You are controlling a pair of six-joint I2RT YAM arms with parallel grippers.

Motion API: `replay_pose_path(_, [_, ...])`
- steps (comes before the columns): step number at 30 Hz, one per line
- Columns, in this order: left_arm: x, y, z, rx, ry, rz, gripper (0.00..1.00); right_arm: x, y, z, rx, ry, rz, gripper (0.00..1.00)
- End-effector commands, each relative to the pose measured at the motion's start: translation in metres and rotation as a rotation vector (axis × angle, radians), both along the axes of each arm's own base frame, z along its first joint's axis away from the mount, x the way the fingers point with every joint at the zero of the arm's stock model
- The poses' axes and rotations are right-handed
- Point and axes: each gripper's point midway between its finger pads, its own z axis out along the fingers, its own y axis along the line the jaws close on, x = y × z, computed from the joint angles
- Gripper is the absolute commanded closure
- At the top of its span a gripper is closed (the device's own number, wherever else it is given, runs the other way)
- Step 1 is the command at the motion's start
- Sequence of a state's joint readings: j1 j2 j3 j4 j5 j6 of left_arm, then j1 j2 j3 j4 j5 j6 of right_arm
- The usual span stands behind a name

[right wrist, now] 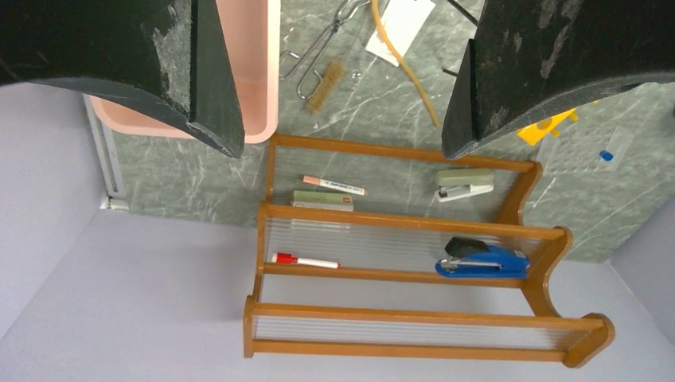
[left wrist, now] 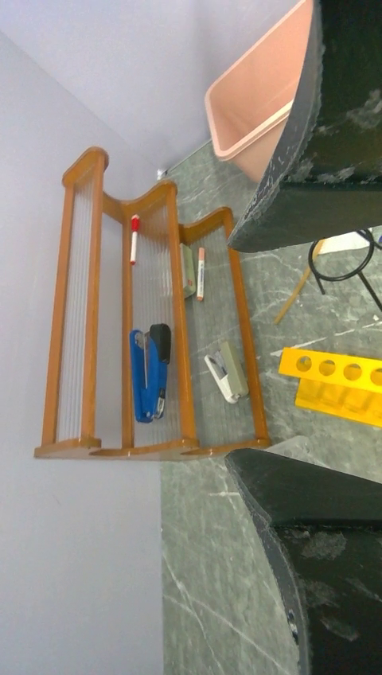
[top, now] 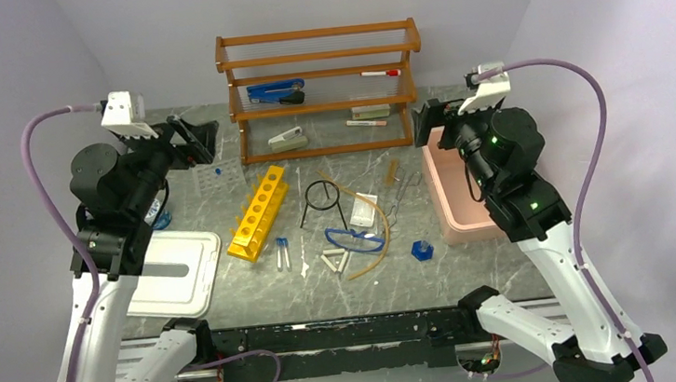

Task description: Organize the chemistry lab equipment

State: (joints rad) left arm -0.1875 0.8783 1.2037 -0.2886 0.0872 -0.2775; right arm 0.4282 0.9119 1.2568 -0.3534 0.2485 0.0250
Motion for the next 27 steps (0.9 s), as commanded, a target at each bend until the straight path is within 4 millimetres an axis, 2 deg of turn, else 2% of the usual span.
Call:
replay_pose_path(1, [-0.011,-0.027,0.008,-0.029,-0.071,-0.156,0.03,-0.003,0.021,-0.010,0.000,0.002,0.108,0.06])
replay_pose_path(5, [-0.020,-0.065,0.004,-0.131,-0.074,-0.359,0.04,0.002,0.037,-0.027,0.050,0.067,0.156,0.07])
replay_pose_path(7, [-0.023,-0.073,0.003,-0.183,-0.080,-0.413,0.05,0.007,0.051,-0.040,0.071,0.118,0.205,0.10])
replay_pose_path(10, [-0.017,-0.068,-0.008,-0.215,-0.026,-0.359,0.04,0.016,0.070,-0.077,0.079,0.307,0.238,0.12])
replay_pose_path(12, [-0.011,-0.062,-0.031,-0.200,0.074,-0.303,0.06,0.024,0.090,-0.111,0.059,0.456,0.273,0.13])
replay_pose_path(14, [-0.007,-0.055,-0.048,-0.187,0.131,-0.251,0.07,0.025,0.105,-0.133,0.039,0.523,0.278,0.10])
replay_pose_path(16, [-0.005,-0.047,-0.063,-0.182,0.175,-0.199,0.07,0.022,0.125,-0.152,-0.006,0.563,0.301,0.02])
replay_pose_path(19, [-0.006,-0.044,-0.073,-0.184,0.193,-0.177,0.07,0.017,0.151,-0.181,-0.068,0.636,0.285,0.00])
replay_pose_path(22, [-0.005,-0.038,-0.084,-0.190,0.217,-0.139,0.07,0.010,0.176,-0.206,-0.073,0.697,0.290,0.02])
replay_pose_path(25, [-0.005,-0.030,-0.092,-0.194,0.240,-0.086,0.06,0.010,0.190,-0.225,-0.043,0.743,0.267,0.07])
replay_pose_path(27, [-0.005,-0.029,-0.095,-0.193,0.251,-0.077,0.06,0.013,0.191,-0.238,-0.039,0.779,0.212,0.09])
